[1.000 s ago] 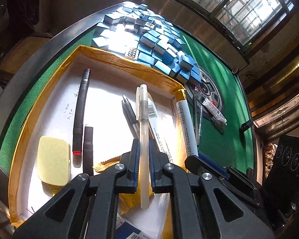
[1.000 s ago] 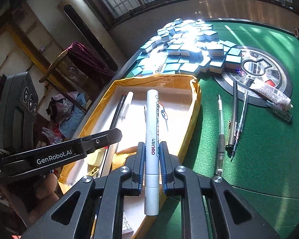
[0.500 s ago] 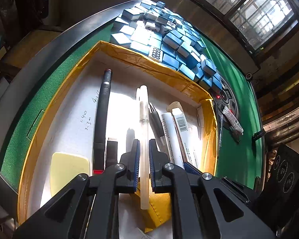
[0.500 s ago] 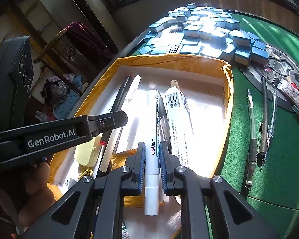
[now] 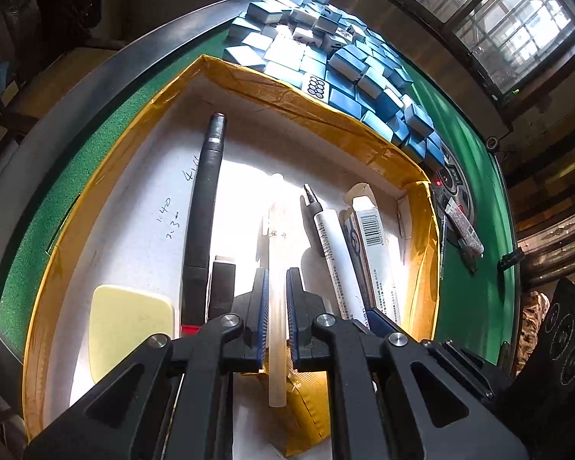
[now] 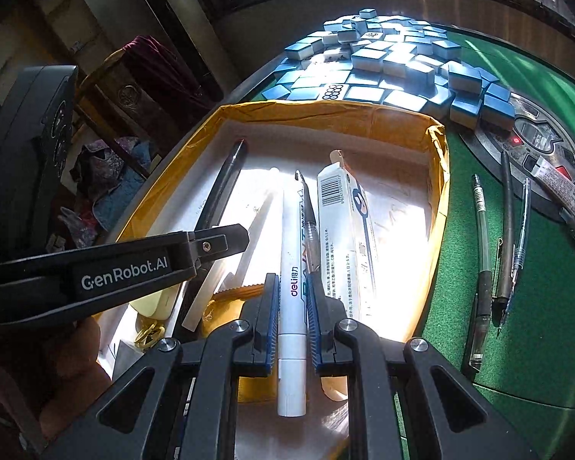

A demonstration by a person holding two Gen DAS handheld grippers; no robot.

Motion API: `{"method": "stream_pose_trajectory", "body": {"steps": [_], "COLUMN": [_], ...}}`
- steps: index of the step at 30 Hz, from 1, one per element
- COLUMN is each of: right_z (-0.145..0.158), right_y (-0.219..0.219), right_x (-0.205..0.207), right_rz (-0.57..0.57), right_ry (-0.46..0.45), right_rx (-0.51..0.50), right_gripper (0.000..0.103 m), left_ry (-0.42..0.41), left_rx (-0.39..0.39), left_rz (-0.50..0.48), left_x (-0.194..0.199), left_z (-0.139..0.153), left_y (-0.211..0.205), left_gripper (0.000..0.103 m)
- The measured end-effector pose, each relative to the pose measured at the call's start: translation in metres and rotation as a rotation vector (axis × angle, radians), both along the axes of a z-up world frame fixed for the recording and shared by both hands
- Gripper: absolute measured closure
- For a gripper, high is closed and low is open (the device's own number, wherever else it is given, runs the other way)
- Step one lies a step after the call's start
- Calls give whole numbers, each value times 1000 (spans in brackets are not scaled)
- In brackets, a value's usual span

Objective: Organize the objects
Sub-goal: 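Open both tools to drop the frosted pen and white marker into the tray, then move both tools back toward the remaining pens on the felt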

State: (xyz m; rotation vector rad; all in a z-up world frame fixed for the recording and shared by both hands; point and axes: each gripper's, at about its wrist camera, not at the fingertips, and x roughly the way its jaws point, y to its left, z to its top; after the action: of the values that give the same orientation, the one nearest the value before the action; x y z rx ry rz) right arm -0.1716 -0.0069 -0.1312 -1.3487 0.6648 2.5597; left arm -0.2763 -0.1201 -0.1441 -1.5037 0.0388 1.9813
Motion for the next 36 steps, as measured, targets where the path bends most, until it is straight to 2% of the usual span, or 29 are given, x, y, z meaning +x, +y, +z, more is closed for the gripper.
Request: {"method": "stream_pose_trajectory", "body": {"steps": [6,8,10,13,15,21,26,36], "right_z": [0,1,3,10,16,36,46,25], "right_y": [0,1,0,-3,-5,-3,12,63], "right_x": [2,4,8,15,21,51,82,135], "right_rz": [-12,-16,-9,1,5,-3,-47,-176], "right_ry": [11,20,40,70,84,146,179,152], "right_rx": [-16,-30,-54,-59,-56,-53,-57,-122], "right_gripper": [89,88,82,75,74,66,62,60], "left_ry": [23,10,12,36,54,70,93,112], "left_rx": [18,44,66,89,96,130,138,106], "left_rz": [13,20,35,51,54,44,-2,-108], "left_x": [6,6,8,13,19,42,69,120], "left_z": [2,3,7,16,22,39,52,57], "left_y": [-4,-8,-13,-19,-21,-20,-7,30], "left_gripper": [95,89,77,67,64,64,64,64]}}
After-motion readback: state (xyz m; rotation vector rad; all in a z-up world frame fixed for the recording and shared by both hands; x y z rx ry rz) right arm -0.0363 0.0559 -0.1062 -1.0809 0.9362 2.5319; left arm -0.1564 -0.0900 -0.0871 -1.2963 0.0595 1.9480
